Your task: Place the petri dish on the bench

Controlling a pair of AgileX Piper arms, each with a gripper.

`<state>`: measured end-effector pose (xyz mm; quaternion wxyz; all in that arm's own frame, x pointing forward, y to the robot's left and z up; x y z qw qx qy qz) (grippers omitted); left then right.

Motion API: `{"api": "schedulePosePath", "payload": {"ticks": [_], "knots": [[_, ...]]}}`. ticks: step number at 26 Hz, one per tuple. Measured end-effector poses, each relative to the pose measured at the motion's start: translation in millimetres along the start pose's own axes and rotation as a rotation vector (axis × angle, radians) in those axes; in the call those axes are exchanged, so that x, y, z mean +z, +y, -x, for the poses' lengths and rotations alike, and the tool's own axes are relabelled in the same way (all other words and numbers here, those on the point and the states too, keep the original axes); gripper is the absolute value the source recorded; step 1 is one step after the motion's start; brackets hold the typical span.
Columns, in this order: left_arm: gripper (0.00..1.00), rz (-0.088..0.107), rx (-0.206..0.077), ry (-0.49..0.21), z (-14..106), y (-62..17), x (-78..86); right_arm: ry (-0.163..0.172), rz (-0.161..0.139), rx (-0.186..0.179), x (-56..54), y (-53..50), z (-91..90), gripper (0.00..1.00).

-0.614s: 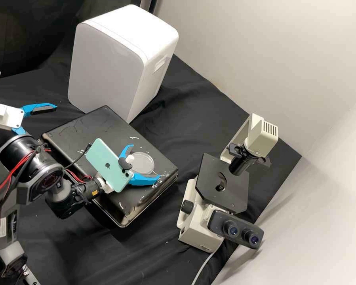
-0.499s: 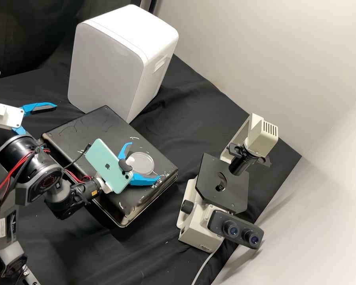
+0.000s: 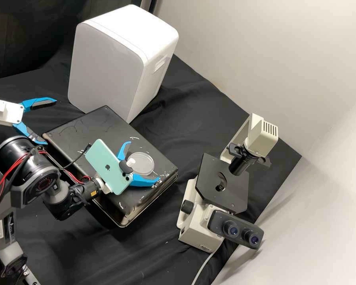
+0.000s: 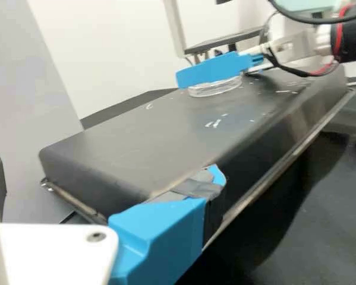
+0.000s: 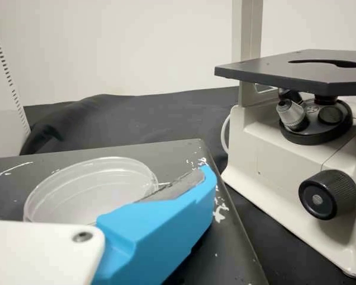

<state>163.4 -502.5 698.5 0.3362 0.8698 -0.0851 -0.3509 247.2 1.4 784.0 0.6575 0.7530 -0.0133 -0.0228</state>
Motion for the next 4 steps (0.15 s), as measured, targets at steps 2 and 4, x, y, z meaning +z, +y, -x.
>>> {"api": "schedulePosePath", "payload": {"ticks": [2, 4], "knots": [[1.00, 0.003, 0.005, 0.009, 0.3, 0.9, -0.8, 0.000, -0.002, 0.000, 0.0, 0.0, 0.0, 1.00], [1.00, 0.006, 0.010, 0.018, 0.6, 1.9, -1.7, 0.000, -0.002, 0.000, 0.0, 0.0, 0.0, 1.00]]}}
